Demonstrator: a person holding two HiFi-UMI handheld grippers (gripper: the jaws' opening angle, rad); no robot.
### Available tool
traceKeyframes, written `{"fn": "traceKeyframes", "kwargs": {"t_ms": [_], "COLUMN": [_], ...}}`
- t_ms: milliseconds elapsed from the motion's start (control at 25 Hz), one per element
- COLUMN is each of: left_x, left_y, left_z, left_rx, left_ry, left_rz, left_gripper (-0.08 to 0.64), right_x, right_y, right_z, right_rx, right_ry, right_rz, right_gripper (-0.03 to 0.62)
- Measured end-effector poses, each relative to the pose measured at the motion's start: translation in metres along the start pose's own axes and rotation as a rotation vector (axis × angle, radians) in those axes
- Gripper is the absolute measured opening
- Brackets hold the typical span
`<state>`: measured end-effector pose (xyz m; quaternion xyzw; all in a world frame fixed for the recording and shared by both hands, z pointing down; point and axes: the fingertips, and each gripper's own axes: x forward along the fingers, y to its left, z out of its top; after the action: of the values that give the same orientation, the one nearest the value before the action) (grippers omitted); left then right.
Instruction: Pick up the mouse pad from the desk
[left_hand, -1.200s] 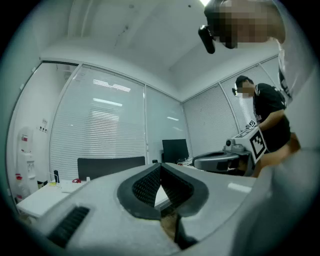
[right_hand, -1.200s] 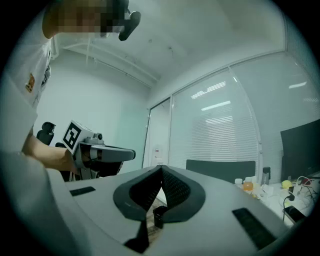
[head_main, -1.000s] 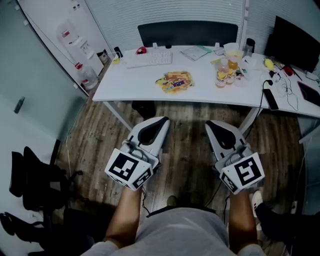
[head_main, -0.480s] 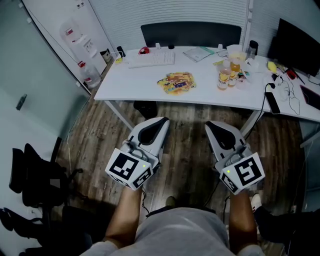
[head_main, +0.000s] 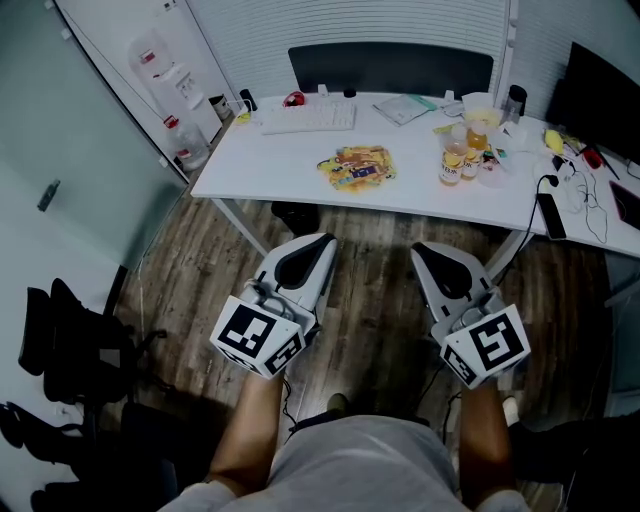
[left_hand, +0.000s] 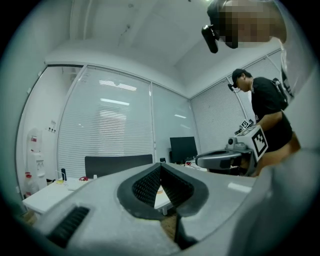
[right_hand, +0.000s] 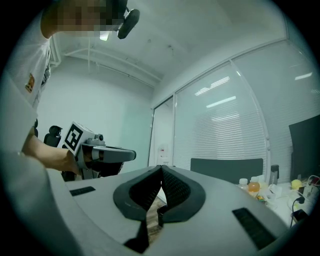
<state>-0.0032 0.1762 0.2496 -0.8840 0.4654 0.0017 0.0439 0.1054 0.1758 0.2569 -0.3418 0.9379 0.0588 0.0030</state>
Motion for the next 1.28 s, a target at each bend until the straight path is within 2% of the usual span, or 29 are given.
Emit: {"fn": "traceKeyframes", "kwargs": {"t_ms": [560,1280], "left_x": [0.025,0.031], "left_y": [-0.006,0.011], "left_z": [-0.010,-0.013], "left_rx": [0.006,-0.008], "left_ry": [0.019,0.004], "left_rz": [0.061,0.087], "left_gripper": [0.015,0.015], "right_x": [0.000,0.011], "right_y": [-0.031,-0.035], "right_z": [-0.015,-0.021], "right_rx": [0.014,0.001], "right_ry": [0.006,0.024], "right_rz": [0.051,0.061], "right_gripper": [0.012,0.012]}}
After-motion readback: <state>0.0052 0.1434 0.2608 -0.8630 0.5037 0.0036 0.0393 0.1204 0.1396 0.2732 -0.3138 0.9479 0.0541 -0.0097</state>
